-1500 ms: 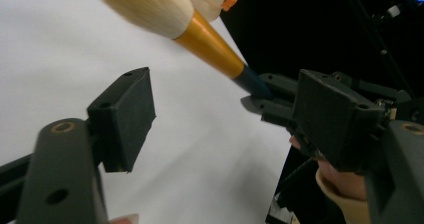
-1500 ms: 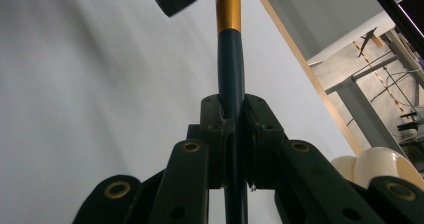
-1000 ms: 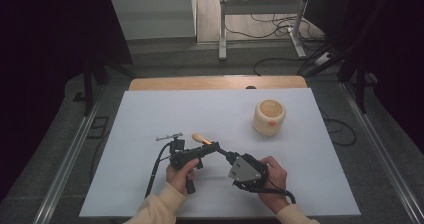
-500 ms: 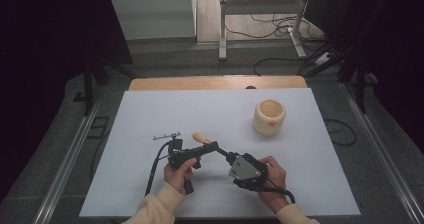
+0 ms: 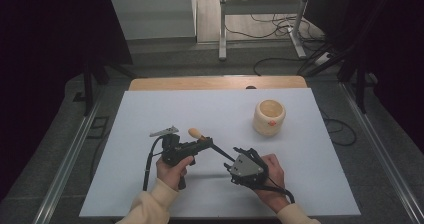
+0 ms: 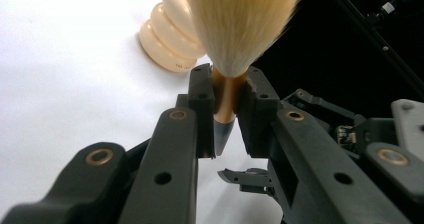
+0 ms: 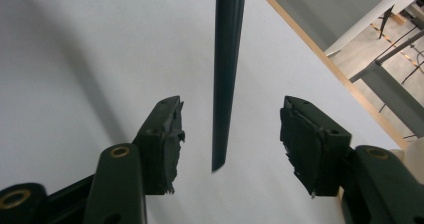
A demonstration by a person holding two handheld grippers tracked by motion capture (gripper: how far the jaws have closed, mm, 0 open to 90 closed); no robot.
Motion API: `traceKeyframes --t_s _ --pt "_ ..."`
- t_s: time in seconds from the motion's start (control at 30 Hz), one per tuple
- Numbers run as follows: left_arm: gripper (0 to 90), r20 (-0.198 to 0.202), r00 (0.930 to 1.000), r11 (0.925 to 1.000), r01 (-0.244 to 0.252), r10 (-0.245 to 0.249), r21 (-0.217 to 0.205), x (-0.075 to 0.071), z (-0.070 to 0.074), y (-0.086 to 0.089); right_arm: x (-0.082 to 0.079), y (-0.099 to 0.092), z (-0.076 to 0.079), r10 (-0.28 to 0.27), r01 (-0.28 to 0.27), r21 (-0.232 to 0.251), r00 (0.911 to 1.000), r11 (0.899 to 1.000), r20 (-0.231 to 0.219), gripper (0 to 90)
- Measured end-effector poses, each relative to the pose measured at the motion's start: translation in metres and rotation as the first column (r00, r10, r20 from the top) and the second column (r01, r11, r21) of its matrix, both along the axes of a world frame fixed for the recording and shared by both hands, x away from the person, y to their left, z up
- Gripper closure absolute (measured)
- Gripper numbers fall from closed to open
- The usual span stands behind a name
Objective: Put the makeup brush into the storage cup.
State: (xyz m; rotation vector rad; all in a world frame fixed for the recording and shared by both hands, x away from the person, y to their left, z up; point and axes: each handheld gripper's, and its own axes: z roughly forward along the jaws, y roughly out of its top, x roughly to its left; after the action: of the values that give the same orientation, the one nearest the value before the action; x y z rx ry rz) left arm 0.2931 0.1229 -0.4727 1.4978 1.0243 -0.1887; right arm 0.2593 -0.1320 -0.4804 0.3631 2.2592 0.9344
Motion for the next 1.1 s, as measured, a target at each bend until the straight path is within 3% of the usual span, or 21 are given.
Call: traceKeyframes --t_s 0.17,0.33,0.5,0.63,0.8,0.93,1.1 --pt "78.6 0.053 0.9986 0.9977 -0.007 0.003 0.067 0.000 0.012 0.007 -0.001 0.000 0.000 0.014 -0.014 0.020 0.9994 1.000 -0.030 38.2" --pt "78.6 0.066 0.9975 0.9937 0.017 -0.025 0.111 0.001 0.019 0.008 0.000 0.001 -0.002 0.019 -0.018 0.028 0.9985 0.999 -0.052 35.8" --pt "78.6 0.076 0.9958 0.9829 0.036 -0.050 0.180 0.000 0.026 0.007 0.001 -0.002 0.000 0.027 -0.023 0.057 0.9970 0.998 -0.073 33.7" --pt "78.6 0.106 0.9926 0.9696 0.032 -0.059 0.243 -0.001 0.033 0.006 0.003 -0.004 0.003 0.033 -0.023 0.096 0.9945 0.995 -0.099 32.7" --pt "78.6 0.139 0.9869 0.9444 0.032 -0.082 0.327 -0.003 0.041 0.004 0.003 -0.003 0.002 0.039 -0.025 0.115 0.9918 0.993 -0.122 32.1" --pt "78.6 0.131 0.9845 0.9237 0.060 -0.117 0.378 -0.003 0.043 -0.001 0.003 -0.003 0.002 0.043 -0.027 0.121 0.9906 0.992 -0.130 31.4" --pt "78.6 0.110 0.9824 0.9080 0.094 -0.151 0.408 -0.004 0.043 -0.007 0.002 -0.001 0.003 0.045 -0.028 0.141 0.9921 0.990 -0.117 30.7"
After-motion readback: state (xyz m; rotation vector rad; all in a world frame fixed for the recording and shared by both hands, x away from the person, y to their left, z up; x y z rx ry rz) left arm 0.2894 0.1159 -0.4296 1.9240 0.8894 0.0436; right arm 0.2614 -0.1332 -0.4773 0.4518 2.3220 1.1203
